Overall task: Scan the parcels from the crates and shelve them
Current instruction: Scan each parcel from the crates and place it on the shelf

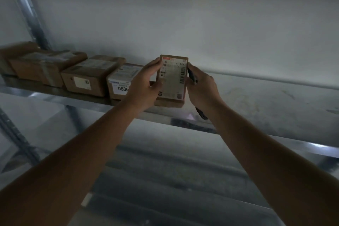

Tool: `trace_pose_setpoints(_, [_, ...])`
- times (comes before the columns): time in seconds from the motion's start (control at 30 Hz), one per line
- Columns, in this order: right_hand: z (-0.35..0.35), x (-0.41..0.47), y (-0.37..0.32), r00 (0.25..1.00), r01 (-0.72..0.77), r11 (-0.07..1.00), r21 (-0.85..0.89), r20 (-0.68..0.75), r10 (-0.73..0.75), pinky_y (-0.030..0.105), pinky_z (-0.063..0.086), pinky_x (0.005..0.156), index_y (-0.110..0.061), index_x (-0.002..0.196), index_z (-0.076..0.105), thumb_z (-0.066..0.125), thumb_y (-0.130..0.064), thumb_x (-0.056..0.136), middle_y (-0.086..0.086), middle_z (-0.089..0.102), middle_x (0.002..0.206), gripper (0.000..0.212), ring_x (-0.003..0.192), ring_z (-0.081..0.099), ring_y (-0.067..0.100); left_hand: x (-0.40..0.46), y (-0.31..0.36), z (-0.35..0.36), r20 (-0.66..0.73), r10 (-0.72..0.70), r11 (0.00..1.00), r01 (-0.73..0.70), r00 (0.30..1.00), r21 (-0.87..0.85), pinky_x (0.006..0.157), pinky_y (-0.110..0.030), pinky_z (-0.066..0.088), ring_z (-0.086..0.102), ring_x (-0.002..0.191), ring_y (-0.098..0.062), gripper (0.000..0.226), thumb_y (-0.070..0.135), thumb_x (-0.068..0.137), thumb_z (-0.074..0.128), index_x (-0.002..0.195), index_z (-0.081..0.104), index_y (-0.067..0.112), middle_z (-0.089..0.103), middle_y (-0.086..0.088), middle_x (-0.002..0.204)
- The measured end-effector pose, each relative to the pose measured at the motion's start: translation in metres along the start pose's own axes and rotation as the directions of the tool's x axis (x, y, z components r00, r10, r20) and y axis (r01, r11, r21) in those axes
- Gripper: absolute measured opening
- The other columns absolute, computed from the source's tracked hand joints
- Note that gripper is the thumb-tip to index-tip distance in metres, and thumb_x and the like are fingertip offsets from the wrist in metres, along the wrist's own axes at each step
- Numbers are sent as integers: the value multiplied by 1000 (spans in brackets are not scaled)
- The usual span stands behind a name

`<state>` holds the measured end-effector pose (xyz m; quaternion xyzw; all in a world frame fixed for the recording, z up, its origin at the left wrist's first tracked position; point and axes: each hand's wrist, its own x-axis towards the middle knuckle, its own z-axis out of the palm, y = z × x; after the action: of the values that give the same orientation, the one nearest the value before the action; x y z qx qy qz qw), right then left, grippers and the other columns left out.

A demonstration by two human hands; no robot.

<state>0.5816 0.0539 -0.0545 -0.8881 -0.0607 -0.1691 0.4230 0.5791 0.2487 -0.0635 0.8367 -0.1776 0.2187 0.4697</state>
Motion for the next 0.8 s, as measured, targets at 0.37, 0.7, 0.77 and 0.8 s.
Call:
trace_pose_setpoints(0.37, [37,55,11,989,-59,979,-193,122,84,57,59,91,-48,145,56,49,-29,110,2,71,116,40,112,65,38,38,-31,-1,93,-105,987,93,990,129,117,-32,42,35,149,-13,50,6,108,52,156,48,17,41,2,164])
trace_pose_setpoints(0.7, [39,78,-12,917,-163,897,-411,272,291,46,56,103,-13,139,68,60,-18,109,12,69,132,31,114,70,33,55,-38,3,215,-210,943,139,954,302,61,-14,44,58,85,-6,45,11,107,49,151,51,21,62,3,116])
trace_pose_setpoints(0.77, [40,79,-13,905,-171,886,-430,287,314,46,53,107,-7,141,66,61,-18,108,14,66,138,34,118,69,34,58,-39,4,233,-231,924,139,945,356,65,-22,46,58,83,-8,47,10,106,50,152,49,18,62,0,111])
trace_pose_setpoints(0.8, [42,80,-14,905,-180,884,-431,280,321,47,53,107,-7,140,66,62,-18,108,16,66,139,35,118,69,34,58,-38,5,239,-234,918,133,942,373,67,-24,46,58,83,-10,47,9,105,52,151,50,17,62,-1,109])
